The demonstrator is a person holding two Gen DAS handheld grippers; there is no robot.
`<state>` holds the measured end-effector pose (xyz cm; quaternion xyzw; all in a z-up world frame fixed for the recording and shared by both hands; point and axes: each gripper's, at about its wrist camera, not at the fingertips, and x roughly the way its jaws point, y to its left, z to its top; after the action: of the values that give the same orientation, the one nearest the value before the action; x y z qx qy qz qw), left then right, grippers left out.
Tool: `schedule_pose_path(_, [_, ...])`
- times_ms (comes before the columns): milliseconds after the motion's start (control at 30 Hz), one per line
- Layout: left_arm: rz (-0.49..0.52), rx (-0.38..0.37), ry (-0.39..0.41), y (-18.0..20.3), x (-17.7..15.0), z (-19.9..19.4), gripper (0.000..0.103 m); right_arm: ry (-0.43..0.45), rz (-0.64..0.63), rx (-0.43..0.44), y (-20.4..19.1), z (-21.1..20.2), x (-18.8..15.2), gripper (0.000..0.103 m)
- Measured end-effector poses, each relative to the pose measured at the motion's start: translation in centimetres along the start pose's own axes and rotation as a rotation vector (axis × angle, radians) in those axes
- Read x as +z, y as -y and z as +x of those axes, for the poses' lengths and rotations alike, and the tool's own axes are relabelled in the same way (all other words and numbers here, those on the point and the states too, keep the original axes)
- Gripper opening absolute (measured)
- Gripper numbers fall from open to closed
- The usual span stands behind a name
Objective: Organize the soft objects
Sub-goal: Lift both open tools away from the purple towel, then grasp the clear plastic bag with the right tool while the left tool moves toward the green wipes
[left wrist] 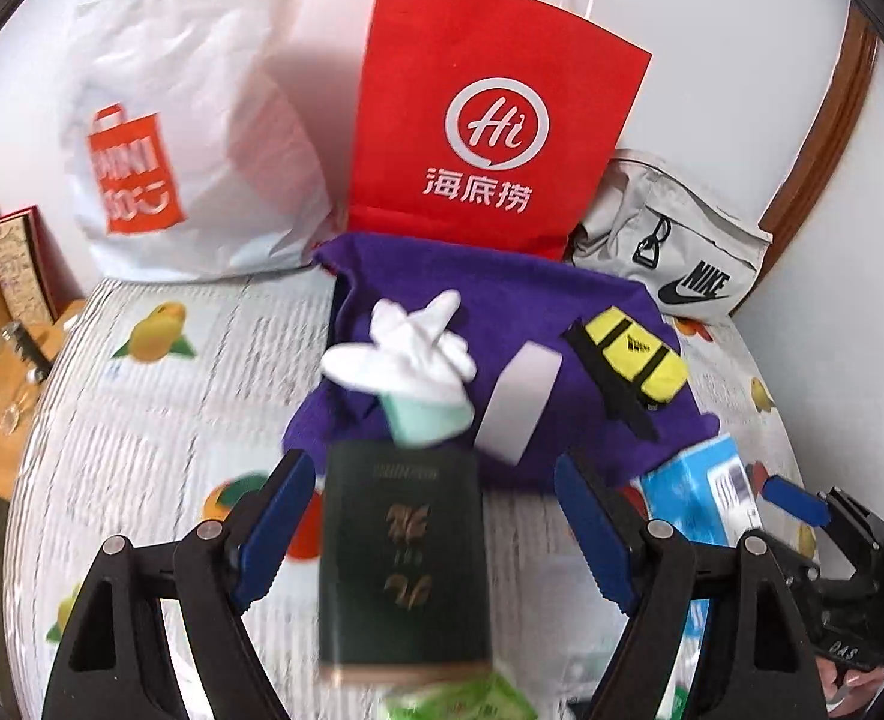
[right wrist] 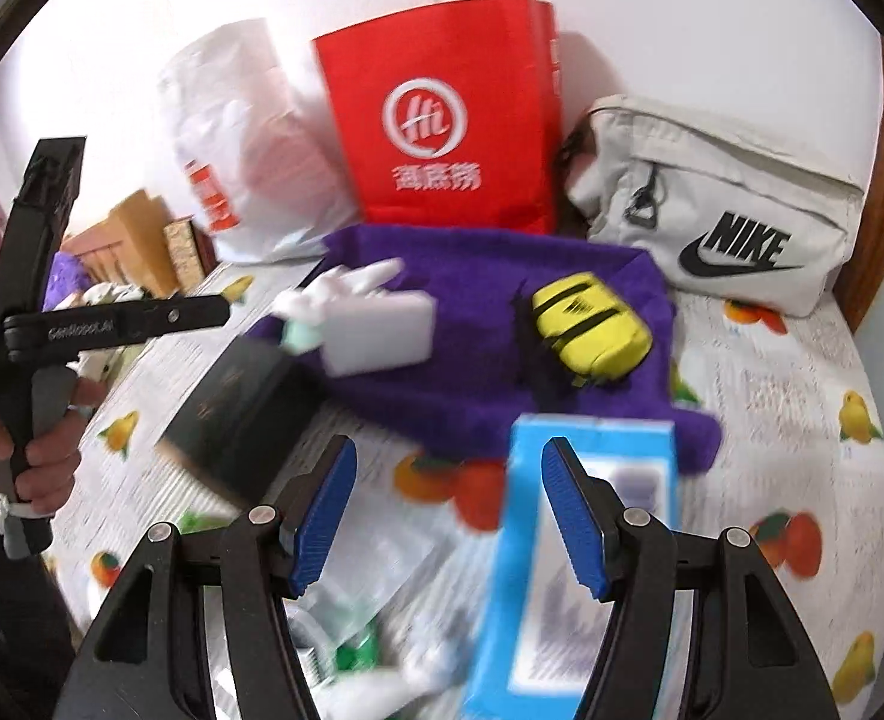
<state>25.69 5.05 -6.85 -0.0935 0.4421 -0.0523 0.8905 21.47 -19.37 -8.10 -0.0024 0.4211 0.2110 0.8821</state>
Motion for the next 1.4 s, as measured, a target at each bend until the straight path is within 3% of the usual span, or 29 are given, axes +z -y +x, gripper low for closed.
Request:
schedule_pose_path(267, [-0.011, -0.008, -0.002, -2.2, -5.0, -2.0, 0.082, -0.083, -0.023, 0.041, -3.8, 1.6, -3.9, 0.069])
schedule_pose_path(500, [-0.009, 0.011, -0.026, -4.6, -8.6, -2.4, 0.082, -0.144, -0.031, 0.004, -6.0, 4.8, -4.7, 0.074])
schedule_pose_path(867, [-0.066, -0.017, -0.04, -8.0, -10.7, -1.8, 0.082, -0.263, -0.055, -0.086, -6.9, 10.0, -5.3, 0.074])
schedule_pose_path(1067, [-0.085, -0.038, -0.052, -8.7, -11.1, -1.3, 0.082, -0.216, -0.09, -0.1, -7.9, 10.5, -5.5, 0.08])
schedule_pose_path(1133, [-0.086, -0.032, -0.055, -8.9, -11.3, -1.3, 0.082, -0.196, -0.1, -0.105, -7.9, 10.4, -5.6, 0.074])
schedule_pose_path(1200, [-0.09, -0.043, -0.057, -8.9, -11.4, -1.4, 0.082, -0.182, -0.113, -0.096, -7.9, 10.3, -5.6, 0.062])
schedule_pose_path(1267, [-0.094, -0.058, -0.063, -8.8, -11.6, -1.4, 0.082, -0.179, -0.127, -0.085, -7.8, 10.1, -5.6, 0.044])
schedule_pose_path(1300, [-0.091, -0.055, -0.065, -8.7, -11.7, -1.4, 0.082, -0.179, -0.13, -0.084, -7.5, 10.1, -5.4, 0.039])
schedule_pose_path(1367, [-0.084, -0.052, -0.07, -8.2, -12.0, -1.3, 0.082, -0.178, -0.131, -0.083, -7.1, 9.9, -5.4, 0.017])
schedule_pose_path(1400, [-0.082, -0.054, -0.072, -8.1, -12.1, -1.4, 0.082, -0.178, -0.124, -0.08, -6.7, 9.9, -5.3, 0.013])
